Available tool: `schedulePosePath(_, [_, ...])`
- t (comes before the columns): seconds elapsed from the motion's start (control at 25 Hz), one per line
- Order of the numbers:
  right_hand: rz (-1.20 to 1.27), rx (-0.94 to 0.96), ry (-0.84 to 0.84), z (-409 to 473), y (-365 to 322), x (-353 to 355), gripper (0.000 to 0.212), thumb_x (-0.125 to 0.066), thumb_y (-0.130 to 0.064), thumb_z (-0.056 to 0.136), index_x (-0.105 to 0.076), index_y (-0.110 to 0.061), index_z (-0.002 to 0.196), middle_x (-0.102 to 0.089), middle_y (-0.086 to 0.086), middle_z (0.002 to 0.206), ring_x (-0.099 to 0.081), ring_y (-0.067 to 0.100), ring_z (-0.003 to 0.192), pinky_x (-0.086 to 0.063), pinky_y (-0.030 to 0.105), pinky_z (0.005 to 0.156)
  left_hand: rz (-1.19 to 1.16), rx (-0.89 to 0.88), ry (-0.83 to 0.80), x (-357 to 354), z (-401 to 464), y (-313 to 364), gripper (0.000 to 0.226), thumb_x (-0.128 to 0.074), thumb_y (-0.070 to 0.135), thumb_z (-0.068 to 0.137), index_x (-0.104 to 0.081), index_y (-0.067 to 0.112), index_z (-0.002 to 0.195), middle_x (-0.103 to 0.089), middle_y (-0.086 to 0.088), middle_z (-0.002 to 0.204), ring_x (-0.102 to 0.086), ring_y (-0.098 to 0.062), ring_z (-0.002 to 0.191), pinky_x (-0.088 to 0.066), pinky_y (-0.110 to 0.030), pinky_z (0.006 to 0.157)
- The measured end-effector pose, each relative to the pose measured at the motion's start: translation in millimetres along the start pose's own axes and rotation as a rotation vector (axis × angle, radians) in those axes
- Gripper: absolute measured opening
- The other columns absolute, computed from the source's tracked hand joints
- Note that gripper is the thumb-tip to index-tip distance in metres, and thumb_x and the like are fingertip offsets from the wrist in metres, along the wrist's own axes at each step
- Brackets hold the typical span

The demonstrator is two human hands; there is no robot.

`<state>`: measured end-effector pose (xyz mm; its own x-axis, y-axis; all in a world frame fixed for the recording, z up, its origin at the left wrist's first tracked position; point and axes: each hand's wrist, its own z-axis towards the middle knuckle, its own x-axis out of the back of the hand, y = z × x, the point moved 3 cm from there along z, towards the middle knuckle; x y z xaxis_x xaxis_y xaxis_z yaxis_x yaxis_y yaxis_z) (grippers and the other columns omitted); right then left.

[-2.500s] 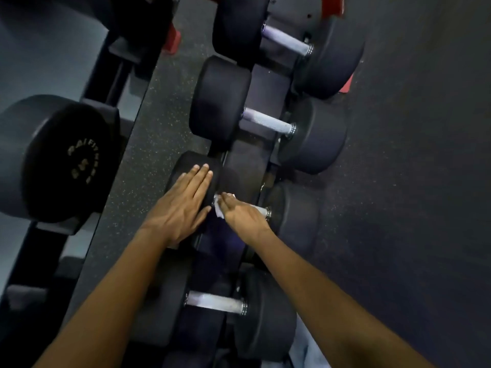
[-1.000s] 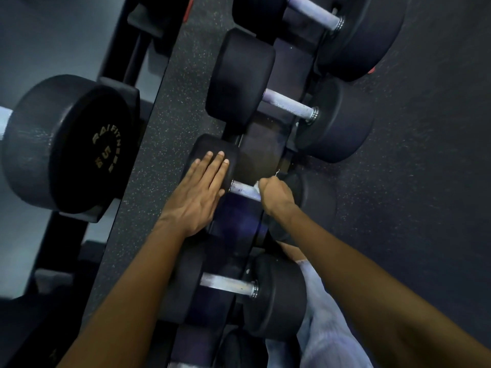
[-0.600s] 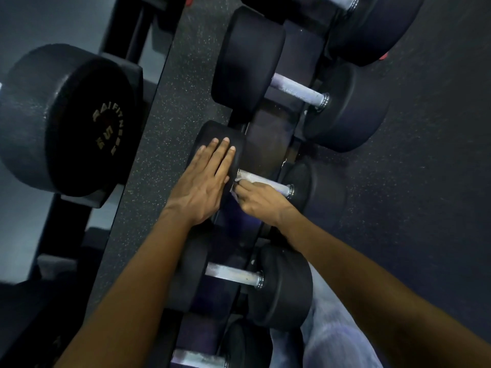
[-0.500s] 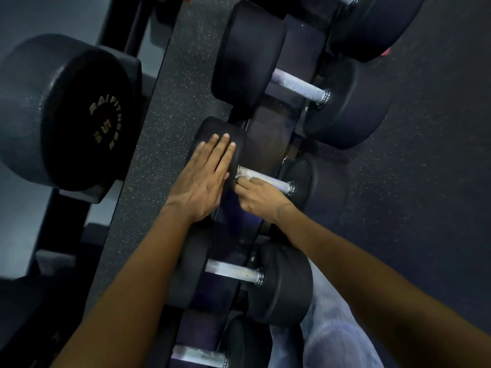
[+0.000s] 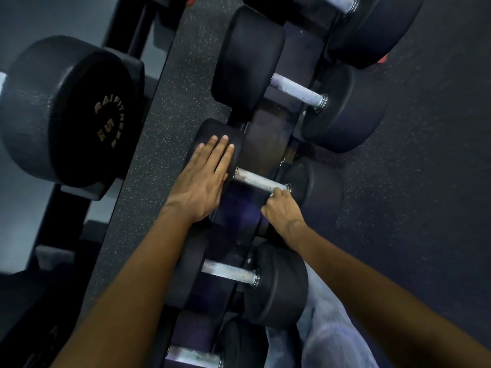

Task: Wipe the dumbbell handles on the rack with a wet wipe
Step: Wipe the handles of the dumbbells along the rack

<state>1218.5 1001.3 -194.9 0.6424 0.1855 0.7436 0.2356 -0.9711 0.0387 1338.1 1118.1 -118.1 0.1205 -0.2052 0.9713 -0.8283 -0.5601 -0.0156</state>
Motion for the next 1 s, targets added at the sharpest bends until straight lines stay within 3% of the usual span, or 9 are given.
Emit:
schedulePosePath(0.16, [-0.002,0.03,0.053,15.4,-9.1,12.4,0.027,-0.051,-0.006,0.091,-0.061,-0.023,0.109,-0.065,-0.002,0.096,-0.051,0.023,0.099,-0.04,0.031,0.079,0.022,-0.003,-0.004,-1.5,-0.4,-0.1,0.055,-0.021,0.022,0.096,-0.021,0.002,0.147,-0.02,-0.017,0.155,-0.016,-0.031,0.144,-0.013,-0.043,0.118])
schedulePosePath(0.32, [-0.001,0.148,0.206,24.9,-20.2,45.6,0.026,-0.044,-0.016,0.095,-0.061,-0.023,0.112,-0.063,-0.002,0.107,-0.044,0.024,0.112,-0.037,0.031,0.086,0.012,-0.004,-0.003,-2.7,-0.3,-0.4,0.055,-0.021,0.022,0.096,-0.021,0.002,0.147,-0.019,-0.017,0.155,-0.015,-0.032,0.144,-0.013,-0.043,0.118])
schedulePosePath(0.44, [0.041,0.147,0.447,27.9,-17.0,58.7,0.013,-0.06,-0.025,0.085,-0.07,-0.026,0.092,-0.068,-0.01,0.091,-0.052,0.02,0.106,-0.039,0.031,0.081,0.021,-0.003,-0.008,-1.2,0.0,0.6,0.055,-0.02,0.022,0.095,-0.02,0.001,0.147,-0.019,-0.017,0.155,-0.015,-0.032,0.144,-0.012,-0.043,0.118])
schedulePosePath(0.52, [0.261,0.047,0.698,26.8,-6.3,44.7,0.009,-0.072,-0.02,0.072,-0.071,-0.026,0.078,-0.068,-0.013,0.077,-0.058,0.017,0.087,-0.04,0.029,0.072,0.013,0.0,-0.015,-1.4,0.5,1.3,0.056,-0.02,0.022,0.095,-0.02,0.002,0.147,-0.018,-0.017,0.155,-0.013,-0.032,0.144,-0.011,-0.043,0.118])
schedulePosePath(0.6, [0.711,-0.072,0.811,17.8,12.1,23.3,0.025,-0.06,-0.006,0.076,-0.072,-0.02,0.092,-0.071,-0.007,0.088,-0.059,0.021,0.08,-0.046,0.032,0.07,-0.006,0.008,-0.013,-2.3,0.4,0.5,0.055,-0.022,0.02,0.095,-0.02,0.002,0.147,-0.017,-0.016,0.156,-0.012,-0.031,0.144,-0.008,-0.041,0.119])
schedulePosePath(0.72, [1.175,-0.371,0.658,17.2,38.5,14.4,0.032,-0.047,-0.004,0.085,-0.07,-0.014,0.104,-0.072,0.005,0.098,-0.066,0.026,0.086,-0.052,0.035,0.074,-0.004,0.012,0.002,-1.6,0.5,0.1,0.055,-0.024,0.02,0.095,-0.021,0.002,0.147,-0.018,-0.016,0.155,-0.013,-0.03,0.144,-0.005,-0.04,0.118])
schedulePosePath(0.88, [1.434,-0.333,0.297,58.0,32.8,33.0,0.022,-0.046,-0.019,0.092,-0.065,-0.011,0.087,-0.07,0.011,0.089,-0.064,0.029,0.088,-0.05,0.038,0.078,-0.034,0.008,0.006,-2.0,0.7,-0.5,0.055,-0.025,0.02,0.095,-0.02,0.003,0.147,-0.018,-0.016,0.156,-0.012,-0.03,0.144,-0.007,-0.04,0.118])
schedulePosePath(1.0, [1.614,-0.374,0.018,90.0,33.0,33.9,0.04,-0.033,-0.038,0.093,-0.063,-0.013,0.085,-0.067,0.008,0.098,-0.06,0.025,0.096,-0.045,0.037,0.091,-0.016,0.009,-0.008,-4.8,0.5,-0.6,0.055,-0.025,0.02,0.095,-0.019,0.003,0.148,-0.016,-0.015,0.156,-0.011,-0.03,0.145,-0.007,-0.041,0.119])
